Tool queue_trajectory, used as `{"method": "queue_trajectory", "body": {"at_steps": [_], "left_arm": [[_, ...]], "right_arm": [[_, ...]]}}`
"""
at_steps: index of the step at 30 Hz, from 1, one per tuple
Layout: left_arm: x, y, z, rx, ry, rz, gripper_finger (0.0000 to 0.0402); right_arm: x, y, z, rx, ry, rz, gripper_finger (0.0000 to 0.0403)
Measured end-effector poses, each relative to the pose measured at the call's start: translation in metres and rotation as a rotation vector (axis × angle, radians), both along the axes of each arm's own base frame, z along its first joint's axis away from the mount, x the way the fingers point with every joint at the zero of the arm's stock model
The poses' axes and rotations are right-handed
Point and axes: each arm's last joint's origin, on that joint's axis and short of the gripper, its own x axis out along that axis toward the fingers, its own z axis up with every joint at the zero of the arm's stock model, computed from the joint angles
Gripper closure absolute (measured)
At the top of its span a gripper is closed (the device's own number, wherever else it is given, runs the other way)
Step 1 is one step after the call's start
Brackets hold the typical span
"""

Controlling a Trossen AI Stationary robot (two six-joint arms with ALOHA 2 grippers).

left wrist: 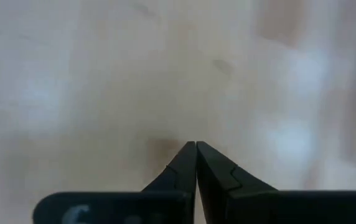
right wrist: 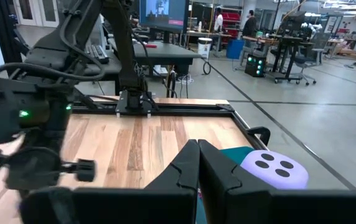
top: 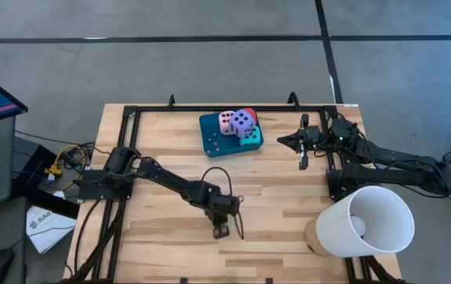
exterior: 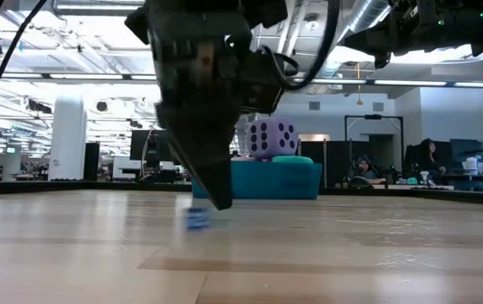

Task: Pick & Place Dice
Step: Put the small blue dice into the blue bin

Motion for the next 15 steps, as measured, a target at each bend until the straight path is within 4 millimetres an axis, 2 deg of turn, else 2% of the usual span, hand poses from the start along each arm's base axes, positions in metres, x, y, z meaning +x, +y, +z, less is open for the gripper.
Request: {"method": "queue_trajectory", "body": {"at_steps": [5, 12, 15], "left_arm": [[-0.003, -0.013, 0.001, -0.031, 0.003, -0.042, 0.0402], [-0.004, -0.018, 0.002, -0.012, -0.013, -0.024, 0.0402], [-0.006, -0.022, 0.012, -0.090, -0.016, -0.050, 0.0402]], "right_arm": [[0.000, 0.000, 0.000, 0.000, 0.000, 0.000, 0.0403], [0.000, 0.000, 0.000, 0.000, 0.000, 0.000, 0.0403], [0.000, 0.000, 0.000, 0.000, 0.000, 0.000, 0.0403]]}}
